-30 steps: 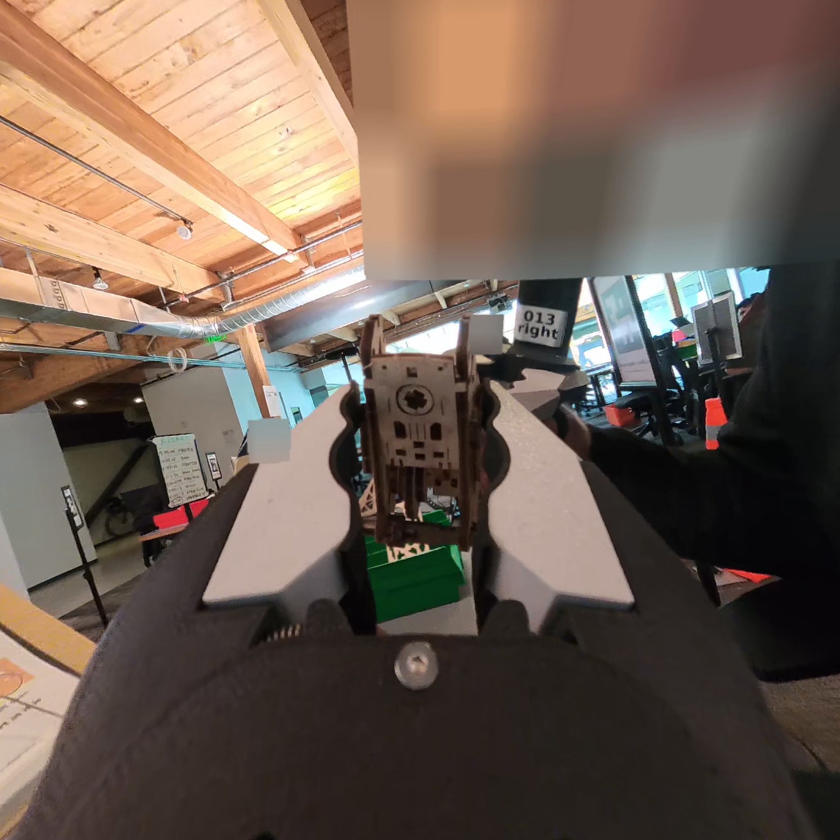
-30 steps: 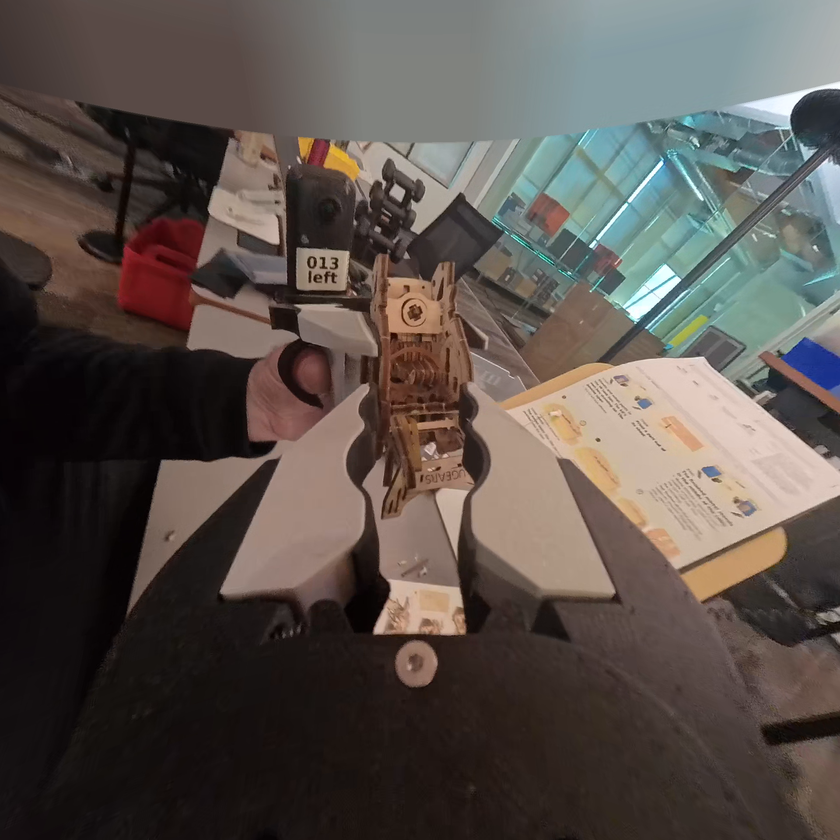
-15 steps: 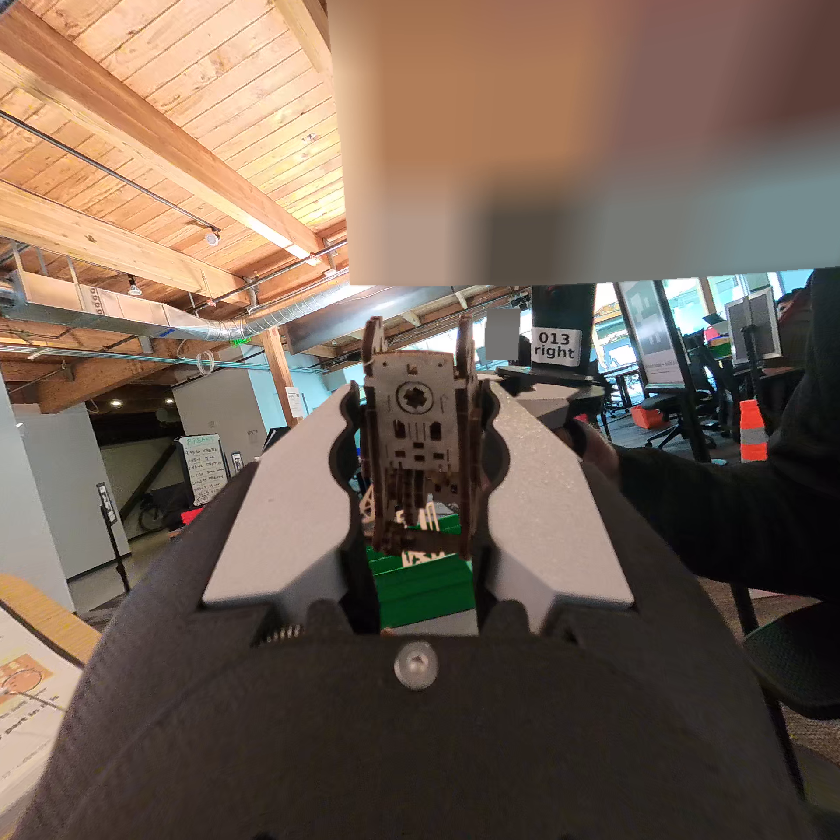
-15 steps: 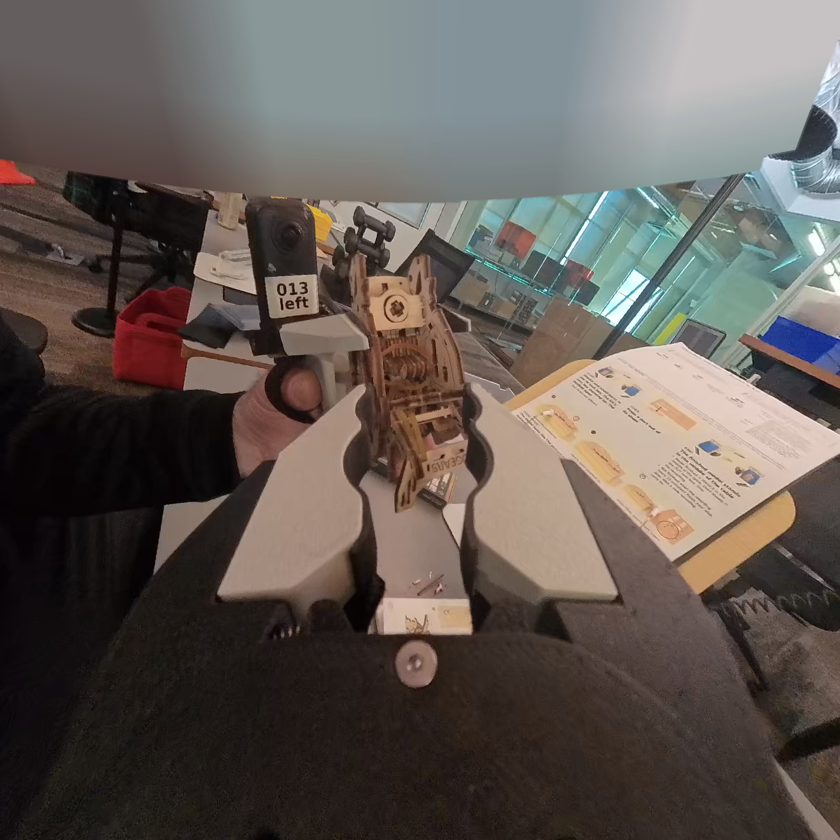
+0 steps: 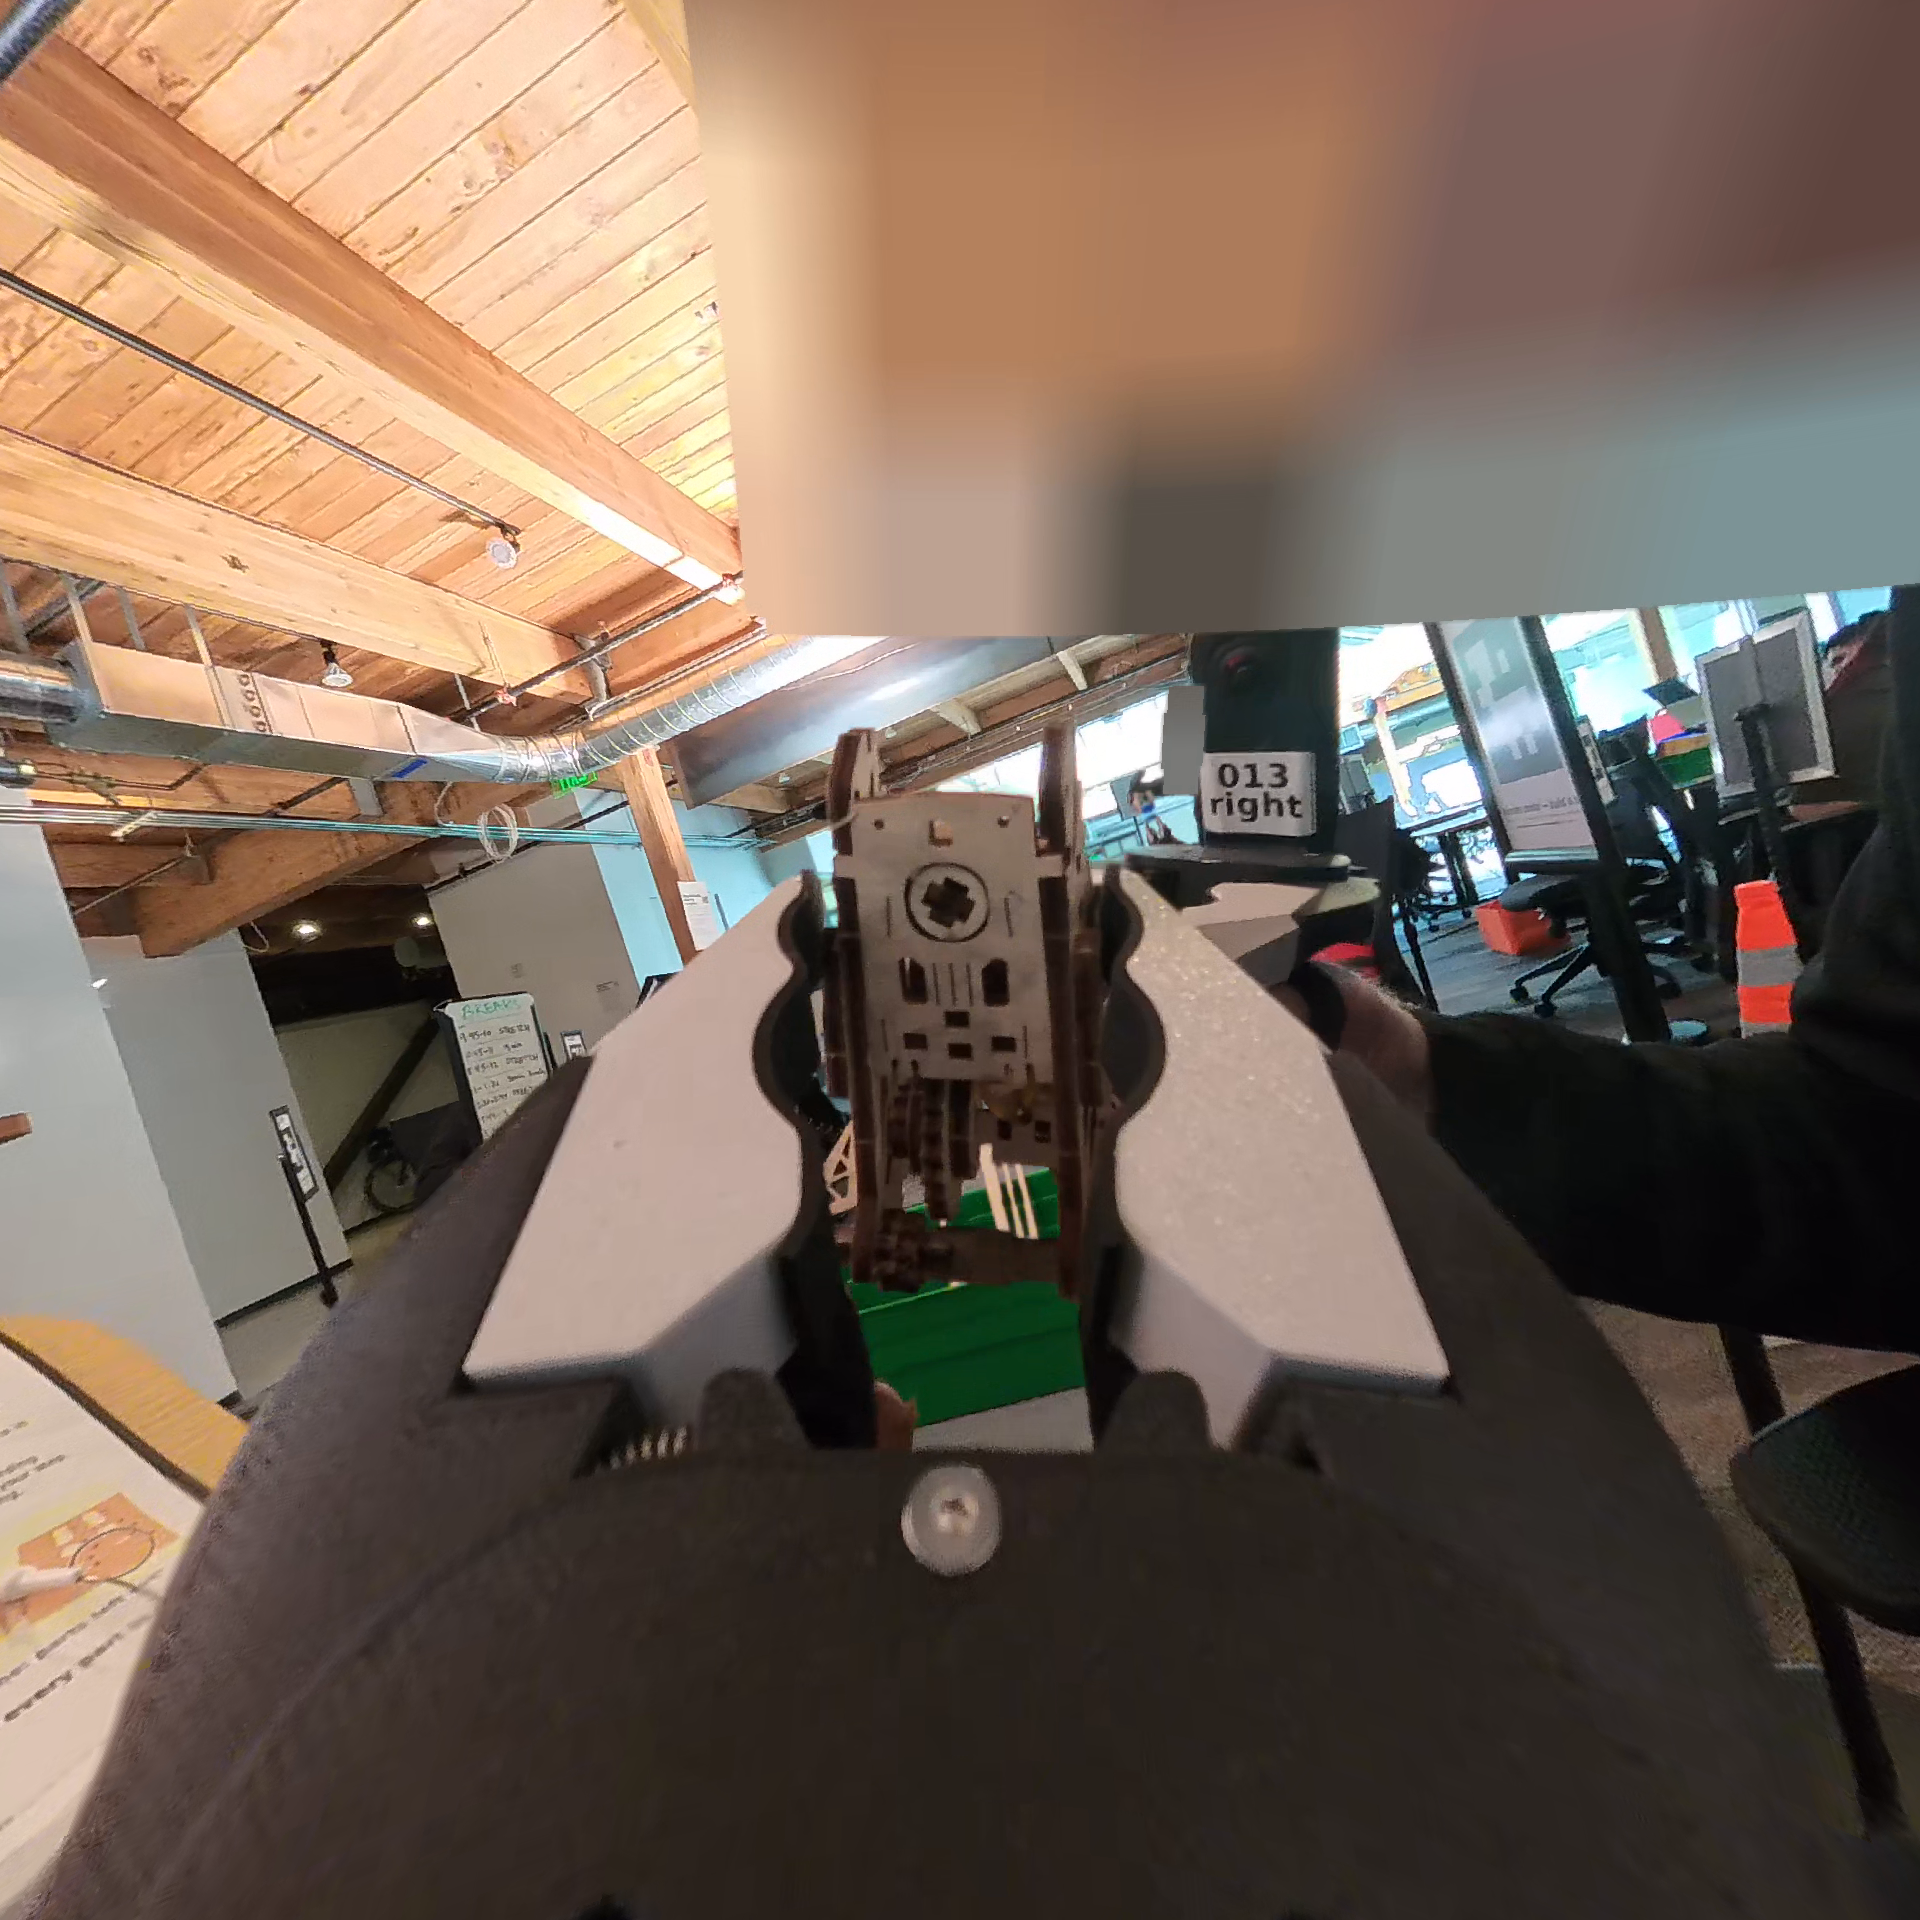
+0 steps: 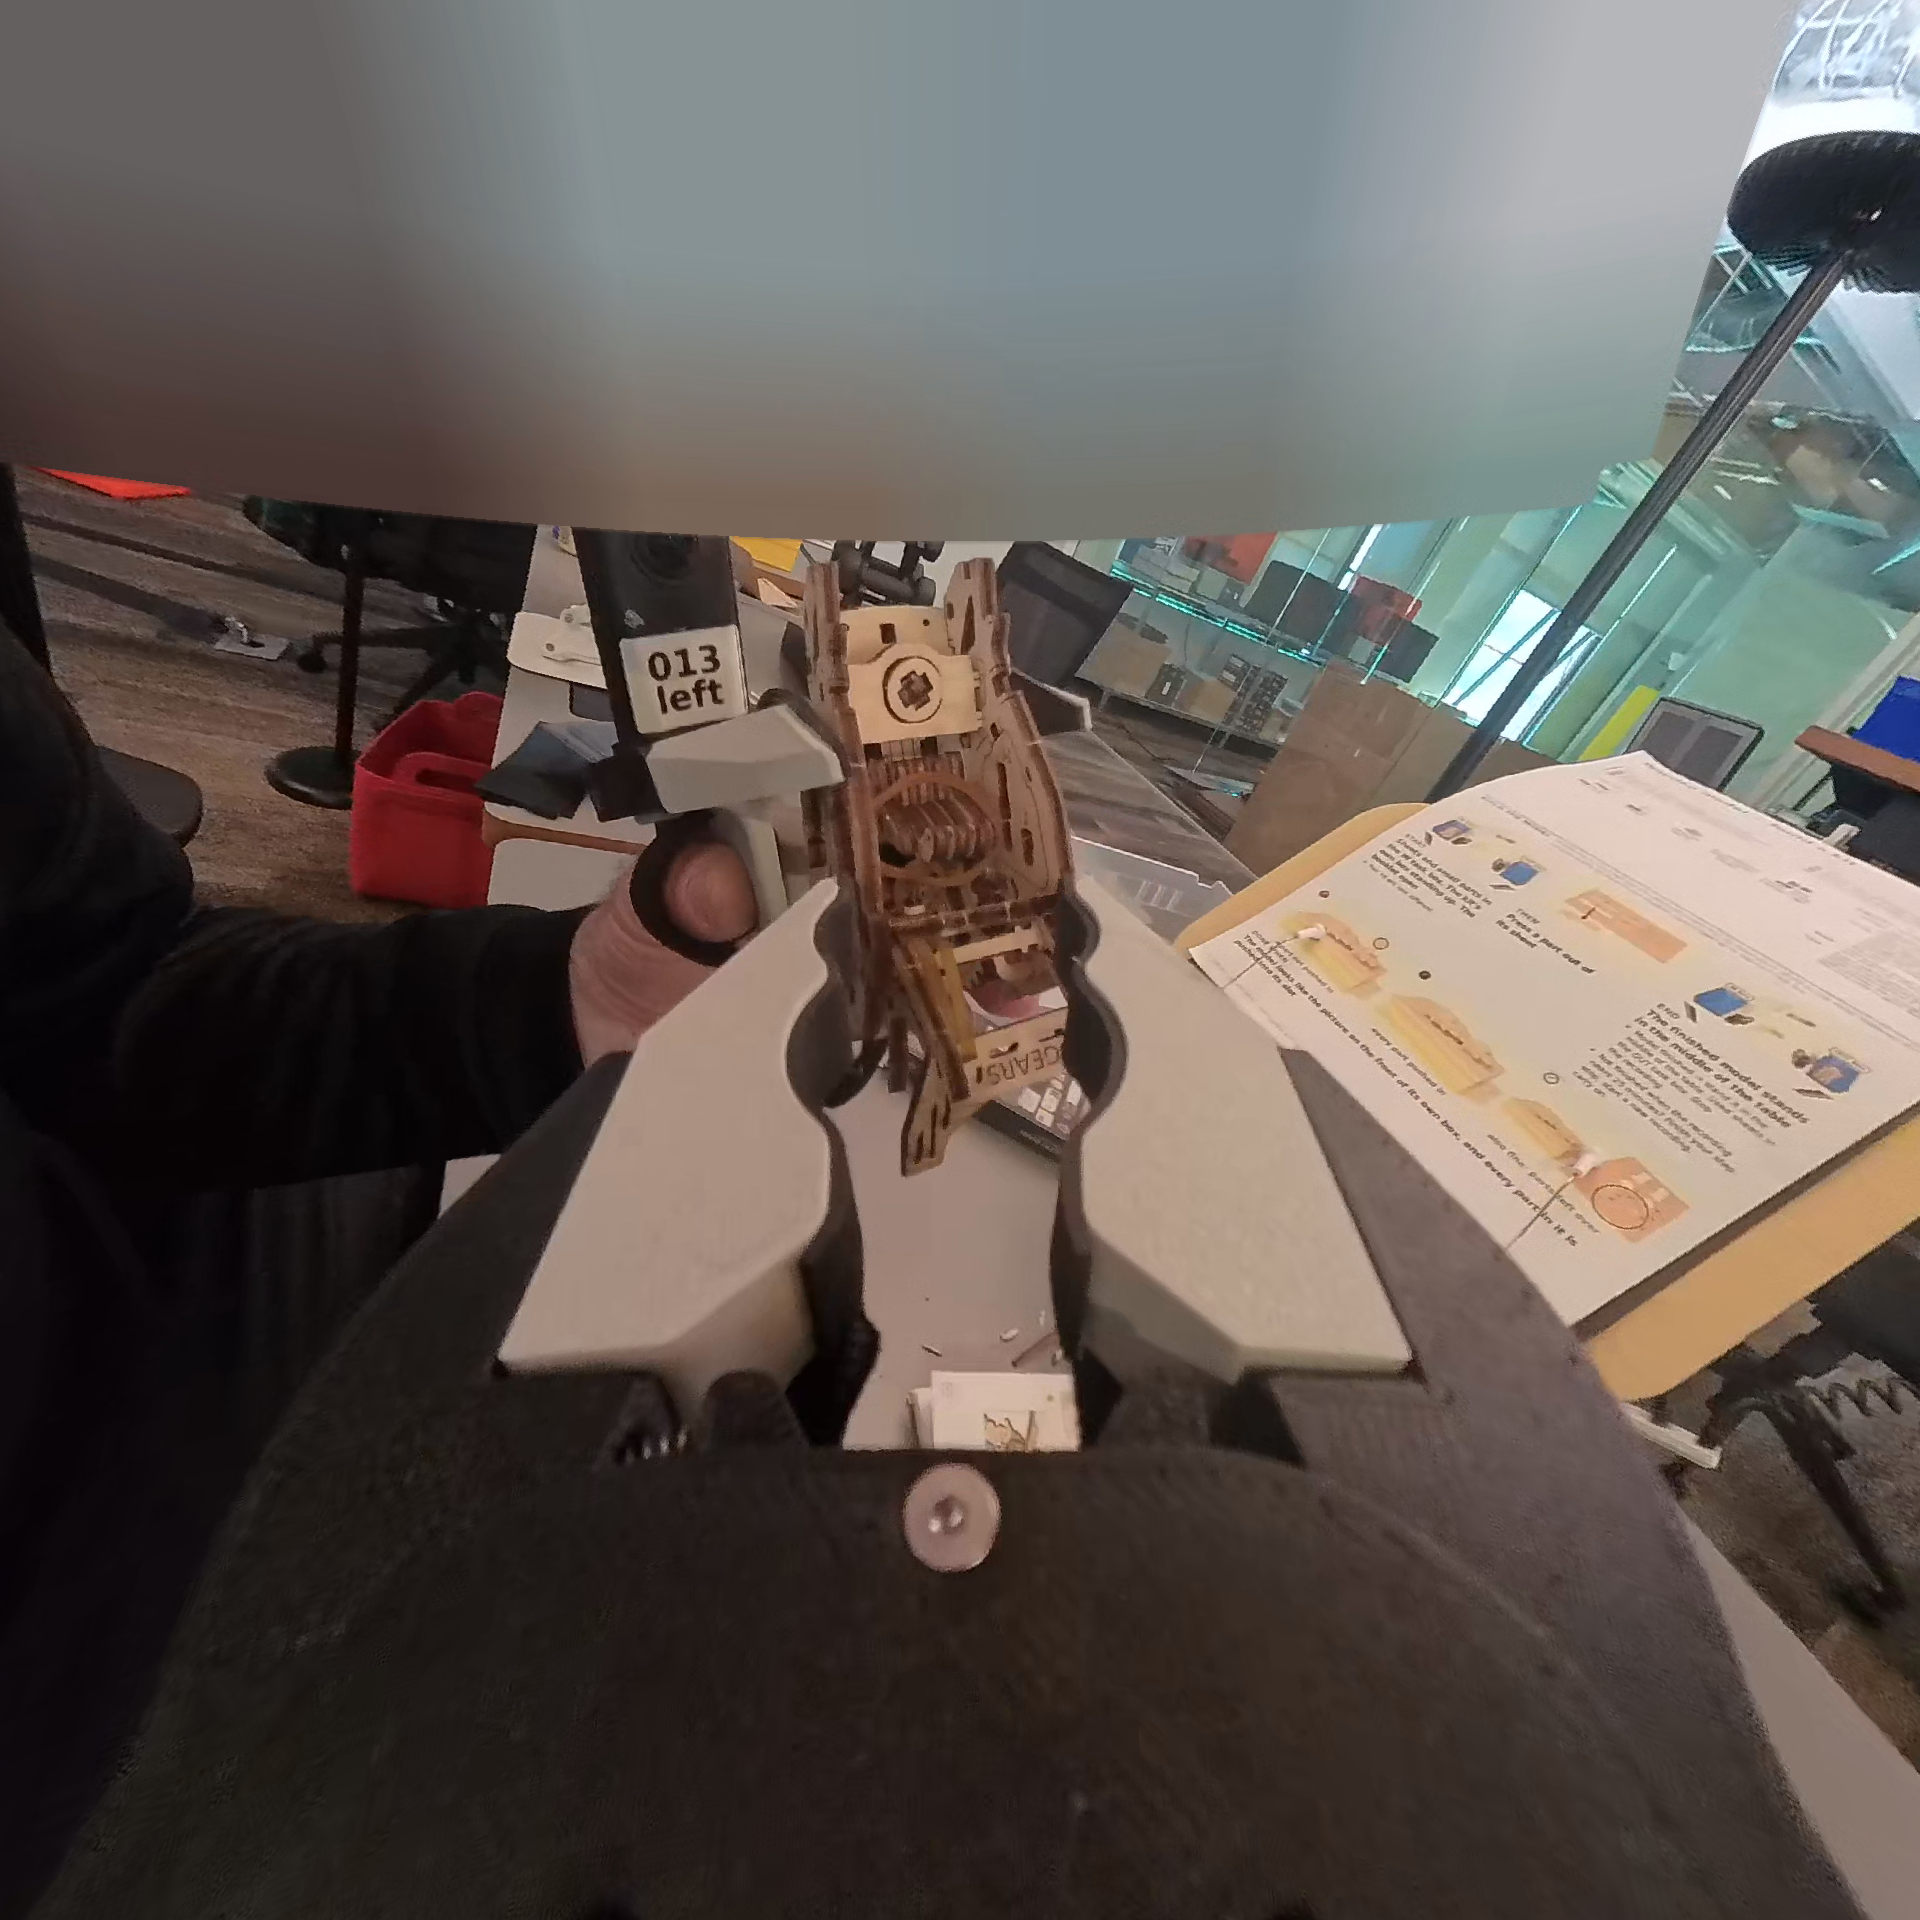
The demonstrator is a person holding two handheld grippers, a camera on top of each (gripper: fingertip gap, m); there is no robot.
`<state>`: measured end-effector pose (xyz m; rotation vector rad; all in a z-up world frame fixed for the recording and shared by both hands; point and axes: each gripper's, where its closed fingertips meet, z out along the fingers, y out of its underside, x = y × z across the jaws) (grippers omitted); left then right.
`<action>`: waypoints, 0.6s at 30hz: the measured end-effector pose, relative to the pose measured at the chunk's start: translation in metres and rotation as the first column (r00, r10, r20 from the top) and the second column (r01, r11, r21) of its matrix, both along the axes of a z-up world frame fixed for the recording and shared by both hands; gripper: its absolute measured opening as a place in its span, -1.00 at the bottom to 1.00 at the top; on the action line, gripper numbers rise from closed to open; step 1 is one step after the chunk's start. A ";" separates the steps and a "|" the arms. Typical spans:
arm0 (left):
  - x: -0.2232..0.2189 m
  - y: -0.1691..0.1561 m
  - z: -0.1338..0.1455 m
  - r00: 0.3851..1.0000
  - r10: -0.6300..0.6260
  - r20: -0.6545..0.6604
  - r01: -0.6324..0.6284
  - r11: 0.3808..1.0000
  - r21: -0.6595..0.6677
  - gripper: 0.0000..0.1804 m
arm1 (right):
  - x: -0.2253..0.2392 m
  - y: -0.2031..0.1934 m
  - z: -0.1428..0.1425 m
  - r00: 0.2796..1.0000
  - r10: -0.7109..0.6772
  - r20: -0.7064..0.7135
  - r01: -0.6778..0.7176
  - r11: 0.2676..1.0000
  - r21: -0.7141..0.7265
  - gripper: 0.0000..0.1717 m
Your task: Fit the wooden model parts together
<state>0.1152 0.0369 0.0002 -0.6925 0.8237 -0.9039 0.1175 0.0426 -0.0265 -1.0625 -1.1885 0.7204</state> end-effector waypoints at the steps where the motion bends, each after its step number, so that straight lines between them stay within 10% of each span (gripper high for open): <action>1: 0.001 -0.002 0.000 1.000 -0.003 -0.008 0.003 1.000 0.010 -0.44 | 0.000 0.001 0.000 1.000 -0.017 0.010 0.017 1.000 0.015 -0.55; 18: 0.007 -0.014 0.001 0.997 -0.030 -0.066 0.032 0.999 0.036 -0.45 | -0.004 -0.004 -0.008 0.981 0.026 0.192 -0.039 0.997 0.066 -0.44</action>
